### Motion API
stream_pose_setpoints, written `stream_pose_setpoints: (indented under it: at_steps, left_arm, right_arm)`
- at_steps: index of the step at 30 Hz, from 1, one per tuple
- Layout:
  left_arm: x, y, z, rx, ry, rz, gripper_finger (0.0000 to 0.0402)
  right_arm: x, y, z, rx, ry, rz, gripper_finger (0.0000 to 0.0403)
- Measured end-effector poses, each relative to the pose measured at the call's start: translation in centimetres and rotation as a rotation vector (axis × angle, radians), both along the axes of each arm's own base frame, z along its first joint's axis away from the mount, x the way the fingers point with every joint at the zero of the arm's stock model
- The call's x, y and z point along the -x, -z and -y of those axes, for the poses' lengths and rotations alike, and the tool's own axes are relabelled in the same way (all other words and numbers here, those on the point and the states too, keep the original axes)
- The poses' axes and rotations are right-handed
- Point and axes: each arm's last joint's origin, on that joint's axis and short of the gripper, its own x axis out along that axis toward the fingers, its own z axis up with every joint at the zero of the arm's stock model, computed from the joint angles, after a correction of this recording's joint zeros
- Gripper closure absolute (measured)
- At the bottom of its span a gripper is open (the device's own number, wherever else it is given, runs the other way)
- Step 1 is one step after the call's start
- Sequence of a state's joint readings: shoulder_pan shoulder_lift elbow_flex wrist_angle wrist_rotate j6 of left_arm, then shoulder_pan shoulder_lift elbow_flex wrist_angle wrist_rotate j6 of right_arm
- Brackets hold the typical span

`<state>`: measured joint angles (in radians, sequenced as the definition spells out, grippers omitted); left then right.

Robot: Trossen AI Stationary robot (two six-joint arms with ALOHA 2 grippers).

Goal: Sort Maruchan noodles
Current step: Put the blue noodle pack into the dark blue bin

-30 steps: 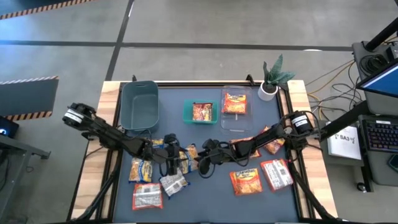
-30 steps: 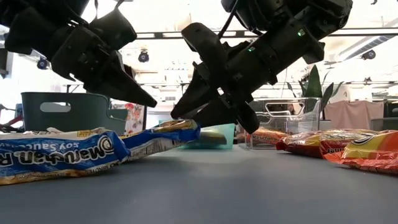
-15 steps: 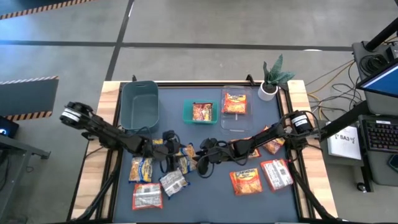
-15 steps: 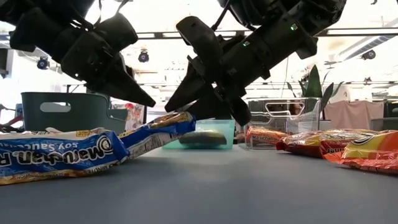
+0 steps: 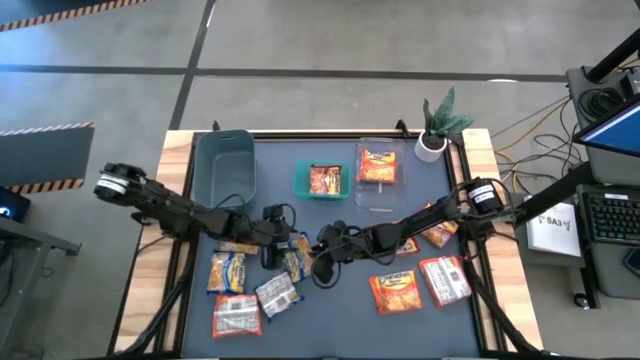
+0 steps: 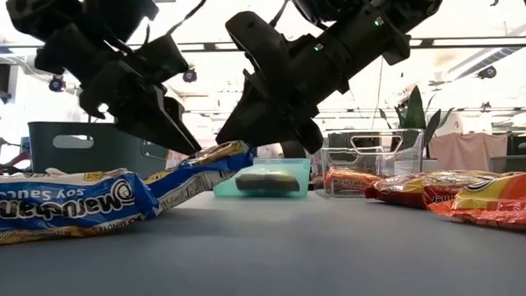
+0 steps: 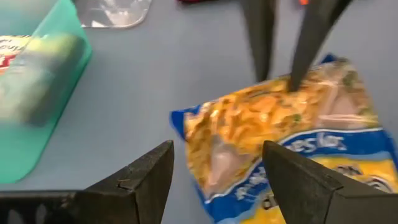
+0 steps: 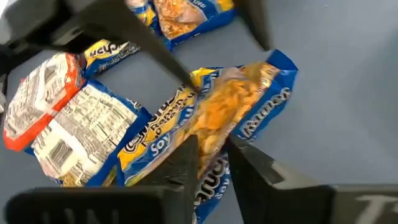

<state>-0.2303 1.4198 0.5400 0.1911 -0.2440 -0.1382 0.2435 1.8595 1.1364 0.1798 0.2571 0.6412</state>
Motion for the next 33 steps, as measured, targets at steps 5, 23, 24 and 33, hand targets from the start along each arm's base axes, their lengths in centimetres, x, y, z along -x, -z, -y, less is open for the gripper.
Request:
stream_pose_setpoints:
  at_steps: [5, 23, 24, 33]
  left_arm:
    - [-0.2, 0.1, -0.8, -0.023, -0.010, -0.009, 0.0177]
    - [-0.6, 0.2, -2.7, 0.045, 0.168, -0.017, 0.0178]
    - [-0.7, 0.2, -2.8, 0.053, 0.187, -0.016, 0.0178]
    - [-1.3, 0.7, -3.7, 0.158, 0.371, 0.027, 0.0178]
  right_arm:
    - [-0.1, -0.1, 0.0, 0.031, -0.020, -0.004, 0.0383]
    - [-0.4, -0.6, -0.1, 0.164, -0.109, -0.024, 0.0394]
    - [-0.4, -0.7, 0.0, 0.177, -0.115, -0.032, 0.0394]
    - [-0.8, -1.6, -0.1, 0.286, -0.190, -0.090, 0.0394]
